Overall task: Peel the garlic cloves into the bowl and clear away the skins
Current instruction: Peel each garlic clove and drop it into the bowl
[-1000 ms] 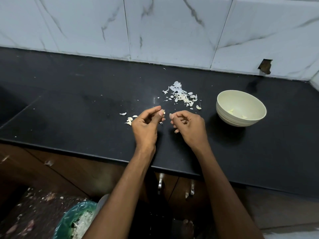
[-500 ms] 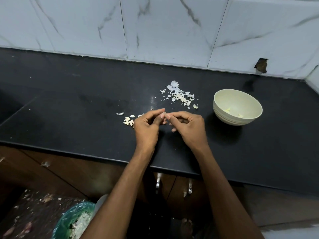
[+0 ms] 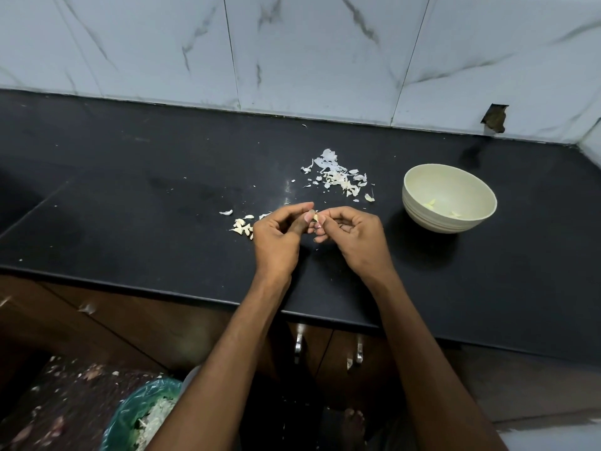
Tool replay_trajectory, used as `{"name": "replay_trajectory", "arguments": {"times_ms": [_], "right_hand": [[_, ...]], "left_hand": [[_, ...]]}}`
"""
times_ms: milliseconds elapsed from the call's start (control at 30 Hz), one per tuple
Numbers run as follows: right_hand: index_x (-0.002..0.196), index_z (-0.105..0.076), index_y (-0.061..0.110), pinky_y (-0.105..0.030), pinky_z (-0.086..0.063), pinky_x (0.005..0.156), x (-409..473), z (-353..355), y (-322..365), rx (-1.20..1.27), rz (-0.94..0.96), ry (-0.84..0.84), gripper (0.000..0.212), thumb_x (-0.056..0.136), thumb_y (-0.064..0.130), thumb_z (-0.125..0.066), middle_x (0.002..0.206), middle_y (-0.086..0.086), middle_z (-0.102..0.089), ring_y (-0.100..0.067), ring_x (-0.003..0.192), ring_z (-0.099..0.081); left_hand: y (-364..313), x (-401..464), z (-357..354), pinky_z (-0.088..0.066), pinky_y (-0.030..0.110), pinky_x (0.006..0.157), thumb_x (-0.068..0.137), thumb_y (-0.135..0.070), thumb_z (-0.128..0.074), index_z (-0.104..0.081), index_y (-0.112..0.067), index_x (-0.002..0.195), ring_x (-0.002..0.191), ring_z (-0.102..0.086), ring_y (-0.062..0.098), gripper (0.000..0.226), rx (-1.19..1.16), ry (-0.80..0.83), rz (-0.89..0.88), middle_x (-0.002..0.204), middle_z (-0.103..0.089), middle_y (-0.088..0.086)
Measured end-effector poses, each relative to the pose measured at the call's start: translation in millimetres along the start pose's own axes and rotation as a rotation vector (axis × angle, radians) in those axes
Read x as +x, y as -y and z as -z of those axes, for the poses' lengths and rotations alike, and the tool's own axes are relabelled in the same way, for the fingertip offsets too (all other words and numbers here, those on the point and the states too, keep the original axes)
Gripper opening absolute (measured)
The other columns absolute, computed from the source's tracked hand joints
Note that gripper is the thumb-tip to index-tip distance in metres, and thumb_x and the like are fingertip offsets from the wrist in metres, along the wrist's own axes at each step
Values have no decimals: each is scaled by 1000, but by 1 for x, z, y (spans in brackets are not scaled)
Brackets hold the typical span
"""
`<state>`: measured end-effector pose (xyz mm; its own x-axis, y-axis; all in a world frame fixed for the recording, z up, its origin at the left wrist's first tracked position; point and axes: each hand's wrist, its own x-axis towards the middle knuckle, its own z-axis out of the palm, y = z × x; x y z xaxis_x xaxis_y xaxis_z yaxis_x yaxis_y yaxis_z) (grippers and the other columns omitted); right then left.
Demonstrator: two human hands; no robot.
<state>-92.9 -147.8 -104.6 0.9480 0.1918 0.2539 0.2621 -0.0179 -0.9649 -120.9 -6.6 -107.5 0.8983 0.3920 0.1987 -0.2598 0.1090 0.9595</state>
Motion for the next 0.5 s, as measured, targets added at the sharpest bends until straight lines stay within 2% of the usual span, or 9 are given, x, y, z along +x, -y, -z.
{"name": "replay_trajectory", "arguments": {"times_ms": [133,233,367,500], "right_hand": [[104,-76,1,-37,-64,77,0,2,2,11,-25,10,10,99,6,-69,86,-8,-79,-18,75,-75],[102,-76,1,-35,-63,76,-1,1,5,86,-79,3,9,98,4,-69,85,-11,-77,-18,74,-71],[100,-74,-5,-27,-59,71,-2,-5,14,302,-197,21,10,98,-2,-65,81,-12,-72,-15,72,-66],[100,-73,-8,-22,-58,68,-1,-7,19,438,-287,36,13,98,-3,-61,80,-11,-69,-10,70,-64]], "left_hand": [[1,0,0,-57,25,83,91,3,-73,-78,-4,104,89,-74,14,16,-27,15,-1,95,-80,6],[1,0,1,-58,30,85,92,2,-73,-78,-5,104,87,-74,16,15,-38,35,-17,95,-79,9],[0,0,4,-54,22,80,91,7,-71,-75,3,105,86,-70,12,16,-123,29,-31,93,-75,9],[-2,-1,2,-54,22,80,88,11,-71,-74,3,102,87,-69,11,16,-181,26,-32,92,-74,8]]}}
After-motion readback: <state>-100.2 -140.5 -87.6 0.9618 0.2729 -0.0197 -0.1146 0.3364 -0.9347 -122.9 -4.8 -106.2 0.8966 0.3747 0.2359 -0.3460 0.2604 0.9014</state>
